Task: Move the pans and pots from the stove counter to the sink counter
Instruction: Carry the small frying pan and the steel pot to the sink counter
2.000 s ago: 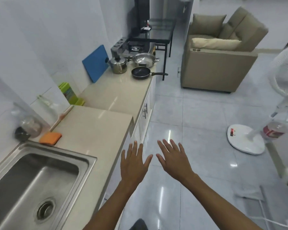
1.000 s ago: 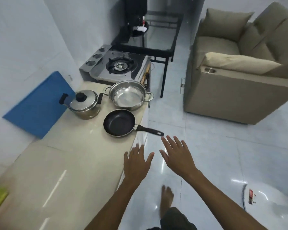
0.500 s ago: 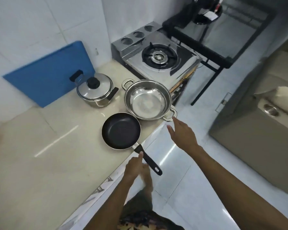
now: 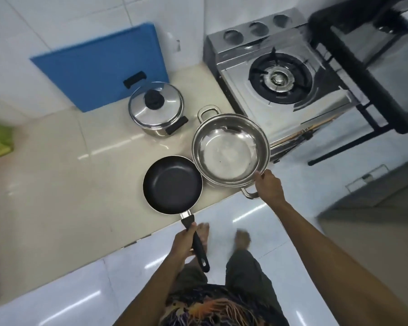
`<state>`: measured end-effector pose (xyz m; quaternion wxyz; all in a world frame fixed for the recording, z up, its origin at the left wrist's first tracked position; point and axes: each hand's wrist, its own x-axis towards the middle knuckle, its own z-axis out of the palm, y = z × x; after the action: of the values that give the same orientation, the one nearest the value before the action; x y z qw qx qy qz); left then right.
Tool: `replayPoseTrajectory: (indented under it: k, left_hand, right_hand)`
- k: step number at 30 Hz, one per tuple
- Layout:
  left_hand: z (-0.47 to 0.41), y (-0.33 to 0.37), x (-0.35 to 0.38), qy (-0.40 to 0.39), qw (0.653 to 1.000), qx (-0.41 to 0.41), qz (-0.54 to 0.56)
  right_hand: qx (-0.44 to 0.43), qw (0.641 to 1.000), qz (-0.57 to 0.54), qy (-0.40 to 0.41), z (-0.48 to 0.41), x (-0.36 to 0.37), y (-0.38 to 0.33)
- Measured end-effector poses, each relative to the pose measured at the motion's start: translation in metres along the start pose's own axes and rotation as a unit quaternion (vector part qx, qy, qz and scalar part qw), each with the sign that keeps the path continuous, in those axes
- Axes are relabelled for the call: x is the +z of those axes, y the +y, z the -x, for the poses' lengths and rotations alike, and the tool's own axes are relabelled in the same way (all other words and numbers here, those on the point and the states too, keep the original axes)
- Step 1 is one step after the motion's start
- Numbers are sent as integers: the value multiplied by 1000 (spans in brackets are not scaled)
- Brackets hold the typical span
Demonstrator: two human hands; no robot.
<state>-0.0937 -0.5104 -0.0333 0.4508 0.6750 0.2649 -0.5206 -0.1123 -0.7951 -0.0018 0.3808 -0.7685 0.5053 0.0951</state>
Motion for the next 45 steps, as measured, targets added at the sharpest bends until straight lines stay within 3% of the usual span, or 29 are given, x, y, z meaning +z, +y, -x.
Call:
replayPoseTrajectory:
  k: [5, 10, 14, 23, 30, 45]
  left_hand:
    - [-2, -3, 22, 62, 997, 13, 50]
    - [1, -12, 51, 176, 979, 47, 94]
    - [9, -12, 76, 271, 958, 70, 68]
    - [46, -45, 82, 378, 913, 74, 133]
    - [85, -112, 19, 450, 864, 86, 210]
    - [205, -317, -224, 611, 743, 141, 235]
  right_hand:
    - [23, 995, -67, -63, -21, -4, 2]
    - [33, 984, -142, -101, -29, -15, 10]
    - [23, 988, -109, -108, -31, -26, 12]
    - [-64, 992, -27, -105, -4, -33, 27]
    - [-138, 978, 47, -149, 62, 4, 13]
    - [-278, 926, 67, -247, 326, 198, -105]
